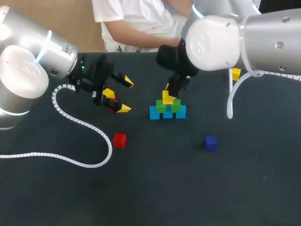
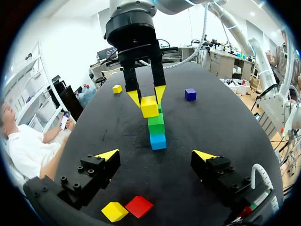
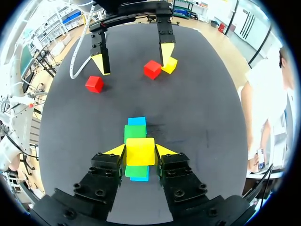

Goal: Place the blue cubes, place green cubes on the blue cubes, place the yellow cubes on the green cubes, then place the red cubes on the yellow cubes, and place purple cube on the red cubes.

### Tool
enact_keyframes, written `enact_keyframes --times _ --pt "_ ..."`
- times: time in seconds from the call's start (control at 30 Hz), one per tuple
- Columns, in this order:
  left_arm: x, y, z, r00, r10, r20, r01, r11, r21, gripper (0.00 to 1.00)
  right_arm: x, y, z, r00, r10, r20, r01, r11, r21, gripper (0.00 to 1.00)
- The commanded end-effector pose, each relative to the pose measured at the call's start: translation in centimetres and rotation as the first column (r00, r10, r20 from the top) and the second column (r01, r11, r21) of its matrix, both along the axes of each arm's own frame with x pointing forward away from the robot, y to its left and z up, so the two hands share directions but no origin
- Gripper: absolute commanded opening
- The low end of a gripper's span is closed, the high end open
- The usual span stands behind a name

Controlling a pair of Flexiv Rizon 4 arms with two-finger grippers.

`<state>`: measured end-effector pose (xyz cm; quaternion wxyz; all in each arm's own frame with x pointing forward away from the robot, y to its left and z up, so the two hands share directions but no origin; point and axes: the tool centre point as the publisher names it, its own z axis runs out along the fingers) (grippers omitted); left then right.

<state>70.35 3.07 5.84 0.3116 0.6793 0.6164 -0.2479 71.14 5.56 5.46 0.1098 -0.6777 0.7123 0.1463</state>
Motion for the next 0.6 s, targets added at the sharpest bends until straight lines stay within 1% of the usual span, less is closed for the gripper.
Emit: enact_keyframes --times 0.03,0.6 --pt "0.18 -0.03 0.00 1.000 -0.002 -0.003 0.002 1.000 0.004 1.00 -0.38 -0.19 0.13 1.000 -0.005 0.008 0.005 1.000 0.000 0.00" --pt "0.18 -0.03 0.00 1.000 -0.002 -0.003 0.002 1.000 0.004 1.00 -0.37 -0.26 -0.16 1.000 -0.009 0.000 0.009 1.000 0.000 0.00"
